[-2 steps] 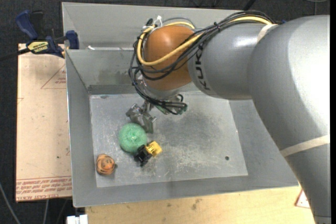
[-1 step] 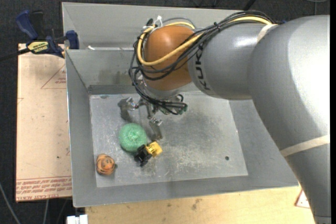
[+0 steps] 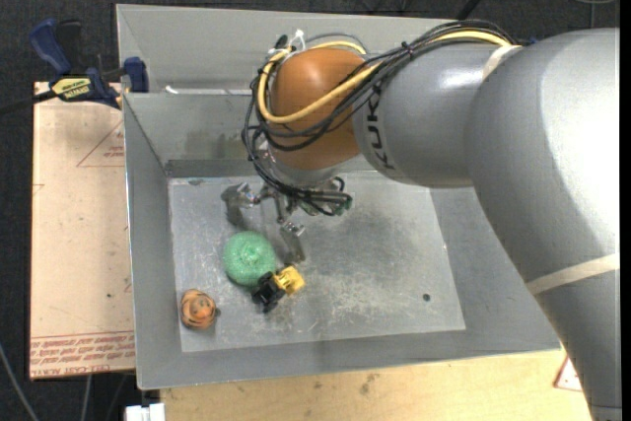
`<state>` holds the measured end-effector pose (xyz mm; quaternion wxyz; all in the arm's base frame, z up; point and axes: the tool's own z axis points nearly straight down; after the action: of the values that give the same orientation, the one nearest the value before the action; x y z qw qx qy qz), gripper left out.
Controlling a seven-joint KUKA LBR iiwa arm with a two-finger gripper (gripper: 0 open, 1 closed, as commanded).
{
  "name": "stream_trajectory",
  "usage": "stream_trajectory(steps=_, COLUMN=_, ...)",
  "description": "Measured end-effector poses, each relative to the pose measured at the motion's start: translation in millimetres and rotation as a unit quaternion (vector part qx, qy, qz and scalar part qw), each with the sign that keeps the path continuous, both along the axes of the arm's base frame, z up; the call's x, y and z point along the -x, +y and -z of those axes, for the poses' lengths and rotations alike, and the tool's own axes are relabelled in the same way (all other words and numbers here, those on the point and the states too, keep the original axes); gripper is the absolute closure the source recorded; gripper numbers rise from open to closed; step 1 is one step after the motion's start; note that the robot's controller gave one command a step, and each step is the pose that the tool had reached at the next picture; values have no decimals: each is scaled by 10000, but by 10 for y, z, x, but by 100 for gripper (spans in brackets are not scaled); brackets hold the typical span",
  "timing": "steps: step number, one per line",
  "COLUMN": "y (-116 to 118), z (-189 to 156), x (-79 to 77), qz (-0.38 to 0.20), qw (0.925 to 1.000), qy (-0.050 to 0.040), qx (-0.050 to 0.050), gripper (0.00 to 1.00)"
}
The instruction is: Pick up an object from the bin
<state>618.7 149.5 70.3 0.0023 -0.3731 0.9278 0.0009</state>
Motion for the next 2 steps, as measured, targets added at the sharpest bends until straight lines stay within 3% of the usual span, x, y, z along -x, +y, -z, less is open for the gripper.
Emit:
stream_trajectory(steps=1, y=68, z=1, x=167, qz=-303, qw=9995, qy=-9, qx=14, gripper=0)
stream_trajectory(steps=2, y=290, z=4, x=265, qz=-1950, qw=9808, qy=-1, qx=3, gripper=100)
